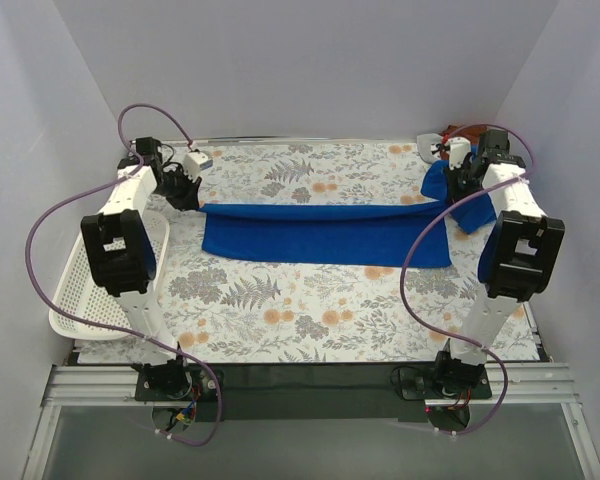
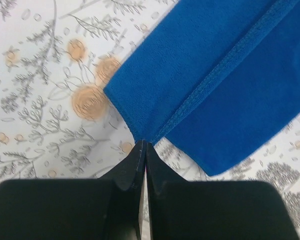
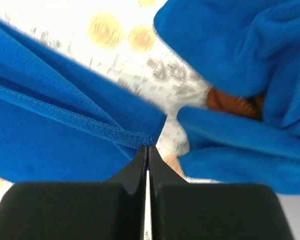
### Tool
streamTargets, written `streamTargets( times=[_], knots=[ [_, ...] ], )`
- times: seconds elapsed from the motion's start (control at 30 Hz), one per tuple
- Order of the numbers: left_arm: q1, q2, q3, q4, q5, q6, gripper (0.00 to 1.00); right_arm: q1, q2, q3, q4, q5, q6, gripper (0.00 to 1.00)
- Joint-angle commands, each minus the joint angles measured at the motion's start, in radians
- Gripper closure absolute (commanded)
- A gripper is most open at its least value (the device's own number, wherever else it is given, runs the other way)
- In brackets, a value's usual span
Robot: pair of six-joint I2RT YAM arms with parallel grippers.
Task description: Roll the towels
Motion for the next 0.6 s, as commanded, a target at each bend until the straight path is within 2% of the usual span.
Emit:
streamTargets(
  times=[0.0, 0.3, 0.57],
  knots=[
    [0.031, -0.124, -0.030, -0.059, 0.008, 0.092, 1.00, -0.010, -0.099, -0.052, 0.014, 0.002, -0.062, 0.99],
    [0.048, -0.132, -0.093, -0.190, -0.021, 0.243, 1.00, -0.013, -0.185, -0.247, 0.011, 0.046, -0.166, 0.99],
    [0.039, -0.080, -0.180, -0.166, -0.049, 0.226, 1.00, -0.016, -0.138, -0.330, 0.012, 0.077, -0.201, 0.99]
  ],
)
